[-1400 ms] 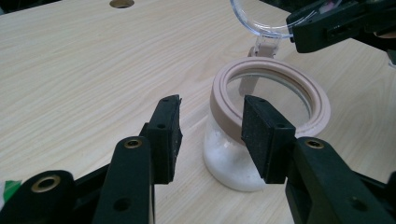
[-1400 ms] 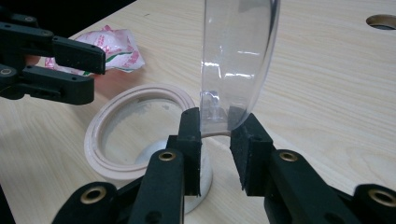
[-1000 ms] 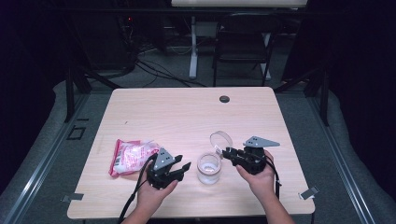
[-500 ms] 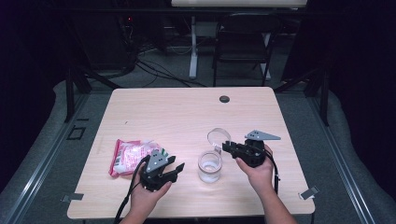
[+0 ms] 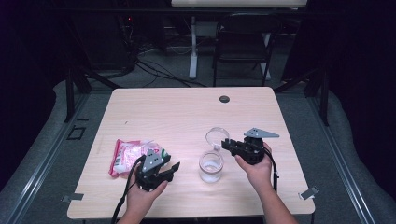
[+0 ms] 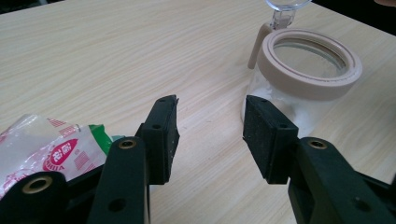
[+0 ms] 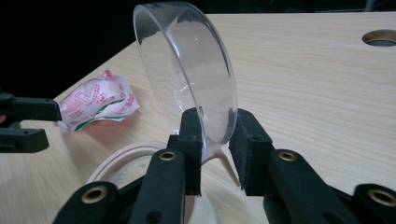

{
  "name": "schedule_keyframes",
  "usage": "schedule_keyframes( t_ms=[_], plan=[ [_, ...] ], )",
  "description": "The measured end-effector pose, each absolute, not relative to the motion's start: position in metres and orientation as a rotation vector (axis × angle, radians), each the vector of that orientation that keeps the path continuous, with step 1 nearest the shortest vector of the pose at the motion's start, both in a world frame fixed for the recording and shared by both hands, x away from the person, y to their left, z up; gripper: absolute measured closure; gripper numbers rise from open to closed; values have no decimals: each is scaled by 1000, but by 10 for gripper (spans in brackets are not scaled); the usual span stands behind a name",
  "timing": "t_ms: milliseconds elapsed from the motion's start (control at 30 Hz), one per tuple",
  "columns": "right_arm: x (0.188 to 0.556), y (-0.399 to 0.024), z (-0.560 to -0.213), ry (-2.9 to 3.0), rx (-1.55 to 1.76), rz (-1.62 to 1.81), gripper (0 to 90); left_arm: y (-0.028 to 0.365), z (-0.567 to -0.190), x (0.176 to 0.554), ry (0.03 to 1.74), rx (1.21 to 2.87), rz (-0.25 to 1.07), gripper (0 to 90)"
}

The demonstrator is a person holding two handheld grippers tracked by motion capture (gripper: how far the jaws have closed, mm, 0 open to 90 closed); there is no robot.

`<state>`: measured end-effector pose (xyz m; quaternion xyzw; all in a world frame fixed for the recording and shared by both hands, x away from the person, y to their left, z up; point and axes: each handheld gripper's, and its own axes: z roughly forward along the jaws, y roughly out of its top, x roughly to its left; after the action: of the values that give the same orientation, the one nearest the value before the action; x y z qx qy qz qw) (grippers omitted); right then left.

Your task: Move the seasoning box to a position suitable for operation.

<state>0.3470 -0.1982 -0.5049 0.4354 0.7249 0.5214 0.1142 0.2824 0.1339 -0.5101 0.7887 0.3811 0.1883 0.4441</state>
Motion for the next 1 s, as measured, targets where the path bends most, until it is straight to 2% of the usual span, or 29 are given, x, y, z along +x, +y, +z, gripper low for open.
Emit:
schedule_keyframes(
  t_ms=[433,867,1000],
  plan=[
    [334,-201,-492,2105,1249,1422,575,153,-499,293,965,1932,466,509],
    [319,-207,-470,2084,1214,1405,543,196,-486,298,1055,1828,534,494],
    [315,-210,-462,2070,1209,1421,543,198,-488,298,1069,1860,541,477]
  ],
)
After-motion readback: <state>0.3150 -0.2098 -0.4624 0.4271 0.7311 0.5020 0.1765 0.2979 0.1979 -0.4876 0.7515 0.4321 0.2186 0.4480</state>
